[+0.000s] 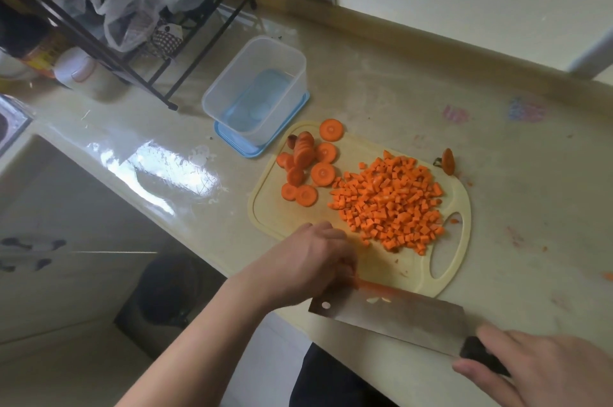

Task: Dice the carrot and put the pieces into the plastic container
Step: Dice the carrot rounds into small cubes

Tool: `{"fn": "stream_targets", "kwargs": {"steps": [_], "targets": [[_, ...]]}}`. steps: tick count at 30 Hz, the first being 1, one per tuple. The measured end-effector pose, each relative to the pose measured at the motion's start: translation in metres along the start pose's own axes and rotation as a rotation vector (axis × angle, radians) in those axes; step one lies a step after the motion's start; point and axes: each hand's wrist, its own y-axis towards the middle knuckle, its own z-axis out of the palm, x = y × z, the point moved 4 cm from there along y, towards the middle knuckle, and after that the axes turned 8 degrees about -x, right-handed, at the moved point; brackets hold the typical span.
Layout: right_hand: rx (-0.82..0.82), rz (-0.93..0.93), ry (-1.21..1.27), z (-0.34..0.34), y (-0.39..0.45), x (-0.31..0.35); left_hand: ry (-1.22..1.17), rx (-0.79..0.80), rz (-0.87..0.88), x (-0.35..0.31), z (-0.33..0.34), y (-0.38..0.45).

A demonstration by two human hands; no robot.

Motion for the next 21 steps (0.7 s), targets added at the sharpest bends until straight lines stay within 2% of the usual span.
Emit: {"fn": "stream_targets", "kwargs": {"steps": [4, 12, 15, 21], "targets": [[0.0, 0.006, 0.0, 0.0, -0.003, -0.002, 0.055, -0.266, -0.066, 0.024, -0.009, 0.006], [-0.001, 0.046, 0.018, 0.001, -0.009, -0.008, 0.113, -0.339, -0.062, 0.033, -0.003, 0.014], [0.014, 0.064, 0.015, 0.001, -0.008, -0.009, 0.17, -0.311, -0.037, 0.031, 0.0, 0.014], [0.02, 0.076, 0.026, -0.002, -0.006, -0.007, 0.127, -0.268, -0.031, 0.031, 0.0, 0.013]]}}
